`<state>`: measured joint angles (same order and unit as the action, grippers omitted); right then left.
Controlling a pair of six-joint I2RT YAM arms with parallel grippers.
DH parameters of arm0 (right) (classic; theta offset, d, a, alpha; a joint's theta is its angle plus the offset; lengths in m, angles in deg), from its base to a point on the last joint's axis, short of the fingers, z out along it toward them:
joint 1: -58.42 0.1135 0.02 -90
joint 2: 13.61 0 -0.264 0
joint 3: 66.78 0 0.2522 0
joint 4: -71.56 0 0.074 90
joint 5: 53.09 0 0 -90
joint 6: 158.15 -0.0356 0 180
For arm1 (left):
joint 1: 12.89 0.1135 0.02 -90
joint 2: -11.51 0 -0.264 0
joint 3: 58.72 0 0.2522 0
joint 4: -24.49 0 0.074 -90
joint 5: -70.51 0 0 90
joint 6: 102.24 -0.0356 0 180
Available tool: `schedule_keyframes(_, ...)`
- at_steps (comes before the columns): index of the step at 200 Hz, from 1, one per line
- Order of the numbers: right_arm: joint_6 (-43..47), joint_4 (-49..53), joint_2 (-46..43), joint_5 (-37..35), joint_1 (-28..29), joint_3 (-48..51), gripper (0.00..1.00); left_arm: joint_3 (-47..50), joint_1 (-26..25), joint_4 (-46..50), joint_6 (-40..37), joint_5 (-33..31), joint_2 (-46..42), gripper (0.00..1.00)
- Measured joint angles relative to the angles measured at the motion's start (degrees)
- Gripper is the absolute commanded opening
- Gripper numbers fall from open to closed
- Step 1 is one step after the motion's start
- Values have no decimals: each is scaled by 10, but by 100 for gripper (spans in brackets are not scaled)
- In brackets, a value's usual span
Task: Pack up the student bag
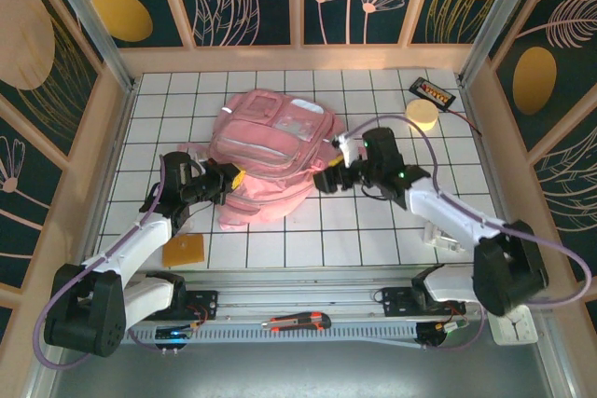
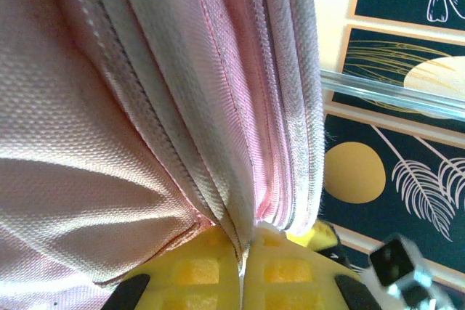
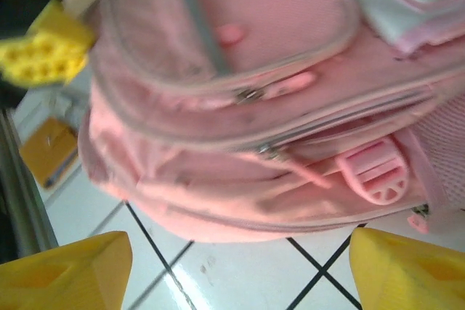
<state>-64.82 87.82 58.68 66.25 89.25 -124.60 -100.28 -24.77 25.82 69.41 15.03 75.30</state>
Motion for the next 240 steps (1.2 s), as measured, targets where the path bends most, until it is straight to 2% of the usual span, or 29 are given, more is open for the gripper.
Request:
schedule_keyframes(33,134,-47,-20,-33,17,45,76,0,3,-2,0,2,0,0)
schedule_keyframes(66,204,-86,0,-51,15,53,68,4,3,-7,5,1,-2,0)
schedule_keyframes(85,221,-105,17,-56,15,58,63,9,3,-10,7,0,-6,0)
schedule_keyframes(112,241,-132,57,-58,15,58,50,19,4,-11,9,-1,-12,0)
schedule_keyframes(170,256,-153,129,-57,15,38,48,34,7,-10,9,-5,-34,0)
schedule_keyframes(240,264,-178,163,-57,24,6,47,35,7,-10,10,-5,-35,0)
